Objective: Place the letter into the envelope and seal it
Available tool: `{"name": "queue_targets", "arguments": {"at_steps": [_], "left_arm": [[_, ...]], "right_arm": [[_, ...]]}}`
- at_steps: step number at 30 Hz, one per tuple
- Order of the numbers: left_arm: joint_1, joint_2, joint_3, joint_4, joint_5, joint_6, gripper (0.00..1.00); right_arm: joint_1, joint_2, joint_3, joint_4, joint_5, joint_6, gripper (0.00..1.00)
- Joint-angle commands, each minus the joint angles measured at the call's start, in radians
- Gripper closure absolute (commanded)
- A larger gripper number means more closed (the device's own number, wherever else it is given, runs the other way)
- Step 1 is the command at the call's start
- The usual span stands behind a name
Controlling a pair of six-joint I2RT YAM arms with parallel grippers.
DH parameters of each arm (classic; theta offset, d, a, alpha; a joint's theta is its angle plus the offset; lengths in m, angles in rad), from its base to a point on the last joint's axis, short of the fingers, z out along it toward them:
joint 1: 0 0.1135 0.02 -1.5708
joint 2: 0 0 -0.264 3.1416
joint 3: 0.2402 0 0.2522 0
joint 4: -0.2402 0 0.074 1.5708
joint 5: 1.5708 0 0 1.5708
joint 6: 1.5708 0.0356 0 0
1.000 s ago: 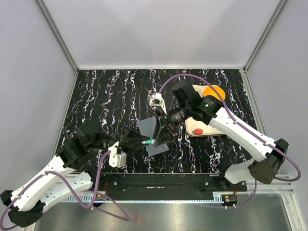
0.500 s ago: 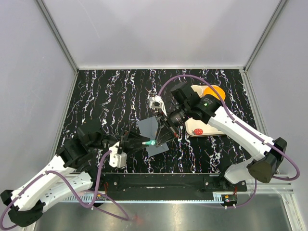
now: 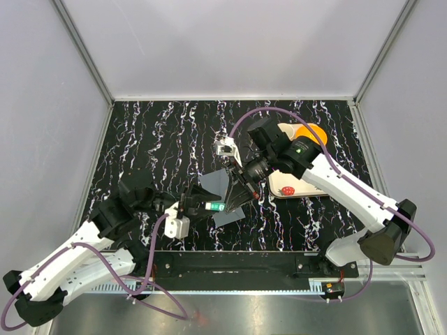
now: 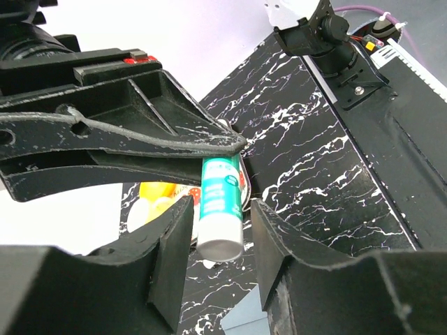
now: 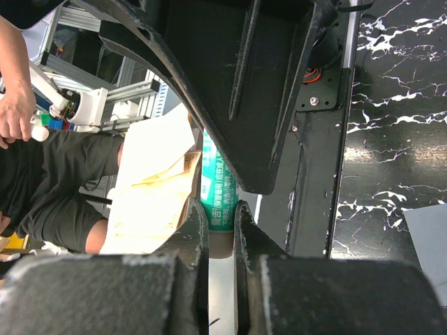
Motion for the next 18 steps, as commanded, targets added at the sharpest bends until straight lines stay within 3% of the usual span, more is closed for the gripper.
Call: {"name": "queue_targets", "arguments": {"at_steps": [1,13,17,18], "left_arm": [[-0.003,-0.003,0.011,0.086,0.031,0.002,0.57],[-0.033,0.01,0.011,0.118,0.019,-0.038,0.69],[-0.036,0.007,0.012,0.12,0.014,-0.049,0.9],[-0.035,0.007,0.011,0.118,0.008,-0.055,1.0]], "right_arm": [[0.004,0.01,0.038,0.034,-0.035,0.013,1.0],[0.007,0.013,0.035,0.07,-0.049,0.039,1.0],[0.006,0.011,0.032,0.07,-0.046,0.038,1.0],[0.007,0.011,0.031,0.07,-0.034,0.041,0.97]]}}
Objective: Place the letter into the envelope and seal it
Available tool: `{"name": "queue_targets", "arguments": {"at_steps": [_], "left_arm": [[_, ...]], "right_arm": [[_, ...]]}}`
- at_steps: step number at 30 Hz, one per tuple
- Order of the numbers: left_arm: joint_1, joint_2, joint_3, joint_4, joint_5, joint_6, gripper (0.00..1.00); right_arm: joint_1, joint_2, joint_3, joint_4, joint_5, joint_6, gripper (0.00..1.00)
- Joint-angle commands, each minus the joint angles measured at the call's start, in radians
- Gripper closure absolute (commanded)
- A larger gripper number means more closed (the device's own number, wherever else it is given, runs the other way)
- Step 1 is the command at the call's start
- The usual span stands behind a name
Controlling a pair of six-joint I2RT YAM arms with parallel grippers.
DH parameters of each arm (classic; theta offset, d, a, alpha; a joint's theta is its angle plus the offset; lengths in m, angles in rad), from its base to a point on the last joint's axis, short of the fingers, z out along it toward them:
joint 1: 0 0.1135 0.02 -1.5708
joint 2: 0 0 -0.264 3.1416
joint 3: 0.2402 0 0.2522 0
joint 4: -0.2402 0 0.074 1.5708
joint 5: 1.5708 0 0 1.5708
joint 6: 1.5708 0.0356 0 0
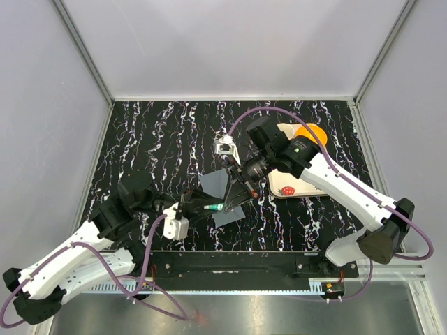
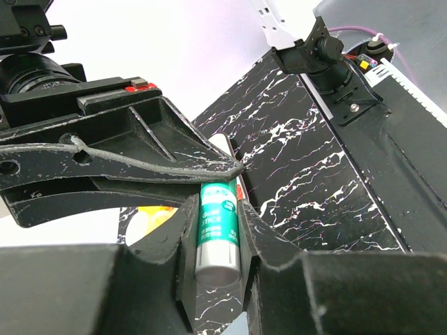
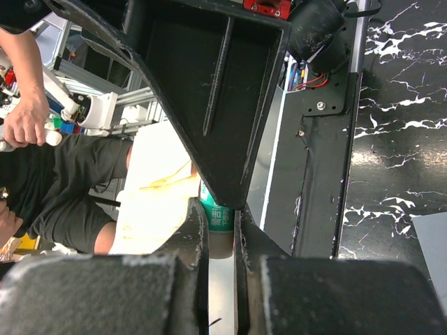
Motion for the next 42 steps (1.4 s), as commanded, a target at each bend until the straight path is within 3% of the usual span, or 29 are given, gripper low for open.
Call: {"name": "queue_targets", "arguments": {"at_steps": [1,2,3,4,6,10,14,17,20,24,31,36,42], "left_arm": [[-0.006,-0.003,0.009,0.07,-0.003,-0.02,1.0],[-0.006,-0.004,0.006,0.07,-0.017,-0.055,1.0],[-0.006,-0.006,0.004,0.07,-0.054,-0.081,1.0],[-0.006,-0.009,0.001,0.065,-0.077,-0.103,1.0],[-0.003,-0.026,-0.017,0.049,-0.147,-0.158,1.0],[0.008,-0.078,-0.08,0.067,-0.281,-0.296,1.0],[0.099,-0.107,-0.129,0.075,-0.329,-0.481,1.0],[0.185,-0.098,-0.137,0.07,-0.307,-0.582,1.0],[0.261,-0.076,-0.138,0.07,-0.313,-0.671,1.0],[0.354,-0.044,-0.143,0.105,-0.306,-0.802,1.0],[0.468,0.008,-0.126,0.125,-0.194,-0.982,1.0],[0.471,0.022,-0.123,0.187,-0.269,-1.086,1.0],[0.471,0.072,-0.056,0.102,-0.364,-1.164,1.0]], "right_arm": [[0.006,-0.001,0.031,0.038,-0.002,0.017,0.9],[-0.003,-0.001,0.029,0.039,0.008,0.023,0.79],[-0.017,0.004,0.029,0.04,0.032,0.034,0.57],[-0.034,0.013,0.028,0.038,0.046,0.056,0.5],[-0.12,0.025,0.028,0.032,0.086,0.07,0.42],[-0.266,0.088,0.044,-0.003,0.257,0.045,0.36],[-0.28,0.178,0.054,-0.042,0.686,-0.115,0.38],[-0.28,0.263,0.058,-0.007,0.886,-0.17,0.45],[-0.281,0.359,0.104,0.003,0.989,-0.097,0.46],[-0.28,0.401,0.052,0.133,1.028,0.05,0.44],[-0.281,0.481,0.006,0.208,1.089,0.058,0.42],[-0.281,0.531,0.002,0.25,1.086,0.07,0.42],[-0.281,0.579,0.003,0.276,1.089,0.072,0.43]]}}
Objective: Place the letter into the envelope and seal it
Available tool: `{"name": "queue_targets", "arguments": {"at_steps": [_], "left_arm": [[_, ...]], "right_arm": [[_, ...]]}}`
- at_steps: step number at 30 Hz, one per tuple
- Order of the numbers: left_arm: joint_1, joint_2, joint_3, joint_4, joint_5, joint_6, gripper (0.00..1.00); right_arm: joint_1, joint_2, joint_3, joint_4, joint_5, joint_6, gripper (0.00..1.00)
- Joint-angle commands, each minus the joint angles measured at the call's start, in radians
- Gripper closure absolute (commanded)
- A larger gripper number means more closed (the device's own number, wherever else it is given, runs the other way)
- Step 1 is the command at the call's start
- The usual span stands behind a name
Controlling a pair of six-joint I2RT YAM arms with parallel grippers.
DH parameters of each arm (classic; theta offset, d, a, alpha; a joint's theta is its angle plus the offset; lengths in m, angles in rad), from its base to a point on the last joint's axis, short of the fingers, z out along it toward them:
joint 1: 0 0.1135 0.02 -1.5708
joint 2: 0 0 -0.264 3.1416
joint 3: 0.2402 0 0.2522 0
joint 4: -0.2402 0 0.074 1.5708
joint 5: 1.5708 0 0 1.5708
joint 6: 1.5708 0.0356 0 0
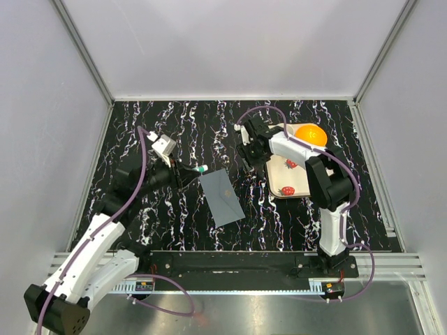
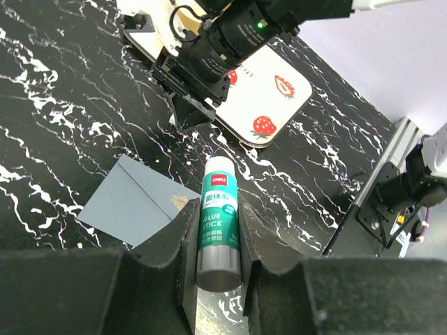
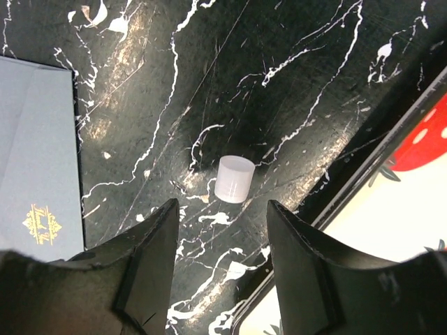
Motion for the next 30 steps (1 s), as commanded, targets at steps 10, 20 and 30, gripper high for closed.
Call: {"name": "queue_targets", "arguments": {"at_steps": [10,20,30], "left_arm": [[0.009,-0.006,0.045,0.011,-0.116,-0.102,1.0],[0.029,0.02,0.082,-0.044,-0.018,-0.024,1.0],[0.081,0.002,0.126,-0.081,0.272,0.065,1.0]], "right_arm": [[0.005,0.061,-0.017,0.073,0.023,0.004,0.47],[0.005,0.051,-0.037,0.087,0.035,-0.018,0.65],[-0.002,-0.32,-0.109,-0.032,-0.255,-0.303,0.92]]}}
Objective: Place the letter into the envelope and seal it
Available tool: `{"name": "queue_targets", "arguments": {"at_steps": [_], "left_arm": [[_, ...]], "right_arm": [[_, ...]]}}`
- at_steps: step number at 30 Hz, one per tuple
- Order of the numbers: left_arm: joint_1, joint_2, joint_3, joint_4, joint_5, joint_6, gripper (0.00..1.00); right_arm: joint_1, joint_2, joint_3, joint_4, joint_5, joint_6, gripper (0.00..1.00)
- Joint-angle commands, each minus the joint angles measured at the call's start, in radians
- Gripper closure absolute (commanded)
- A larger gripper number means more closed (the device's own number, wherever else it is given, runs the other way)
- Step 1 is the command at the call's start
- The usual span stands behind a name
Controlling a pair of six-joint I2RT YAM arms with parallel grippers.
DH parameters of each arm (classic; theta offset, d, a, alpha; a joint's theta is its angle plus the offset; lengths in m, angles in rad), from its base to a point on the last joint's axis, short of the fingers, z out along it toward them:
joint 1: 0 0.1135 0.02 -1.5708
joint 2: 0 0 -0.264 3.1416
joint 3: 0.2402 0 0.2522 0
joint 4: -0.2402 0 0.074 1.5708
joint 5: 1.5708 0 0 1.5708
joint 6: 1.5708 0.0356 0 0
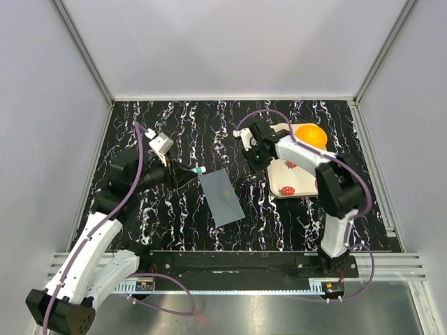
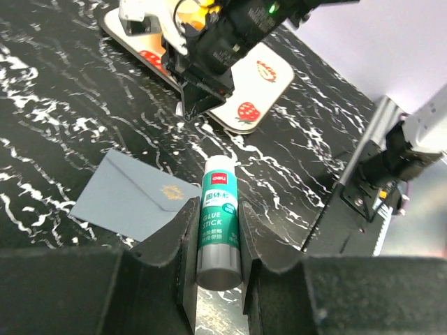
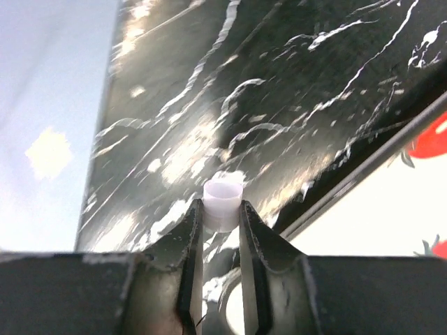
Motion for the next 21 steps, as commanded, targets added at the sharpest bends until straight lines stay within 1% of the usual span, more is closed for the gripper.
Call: {"name": "queue_targets", "arguments": {"at_steps": [1,2,4,5,6,7,8,9,10,12,13,14,15,17,21], "left_arm": [[0.007,-0.037,0.052,0.029,0.193,0.028,1.0],[0.007,-0.041,0.055,0.029,0.203,0.023,1.0],[0.007,-0.04,0.058,0.031,0.236,-0.001,1.0],[0.007,-0.028,0.057,0.04,0.261,-0.015,1.0],[0.007,-0.017,0.054,0.058,0.294,-0.067,1.0],[0.007,-0.009,0.045,0.127,0.366,-0.108,1.0],[0.008,0.008,0.022,0.175,0.391,-0.156,1.0],[0.007,0.012,0.005,0.227,0.405,-0.264,1.0],[0.007,0.015,-0.011,0.335,0.417,-0.32,1.0],[0.005,0.028,-0.043,0.419,0.43,-0.433,1.0],[0.004,0.035,-0.046,0.469,0.437,-0.46,1.0],[0.002,0.051,-0.046,0.488,0.44,-0.483,1.0],[-0.003,0.06,-0.044,0.503,0.447,-0.519,1.0],[-0.016,0.084,-0.032,0.496,0.448,-0.53,1.0],[-0.082,0.101,-0.037,0.453,0.439,-0.508,1.0]], "right_arm": [[0.002,-0.313,-0.039,-0.08,-0.299,-0.187,0.92],[0.002,-0.391,-0.043,-0.129,-0.352,-0.233,0.92],[0.007,-0.456,-0.04,-0.187,-0.474,-0.273,0.91],[0.014,-0.504,-0.037,-0.229,-0.492,-0.287,0.91],[0.021,-0.528,-0.034,-0.246,-0.504,-0.293,0.91],[0.04,-0.548,-0.025,-0.272,-0.524,-0.309,0.91],[0.053,-0.584,-0.023,-0.278,-0.529,-0.318,0.91],[0.068,-0.604,-0.022,-0.281,-0.524,-0.326,0.92],[0.091,-0.621,-0.02,-0.286,-0.518,-0.345,0.92],[0.16,-0.663,-0.023,-0.289,-0.485,-0.373,0.93],[0.188,-0.675,-0.027,-0.287,-0.463,-0.401,0.94],[0.239,-0.695,-0.031,-0.283,-0.439,-0.411,0.95],[0.26,-0.7,-0.04,-0.277,-0.399,-0.418,0.96],[0.287,-0.709,-0.043,-0.254,-0.368,-0.418,0.96],[0.317,-0.701,-0.033,-0.237,-0.327,-0.402,0.98]]}}
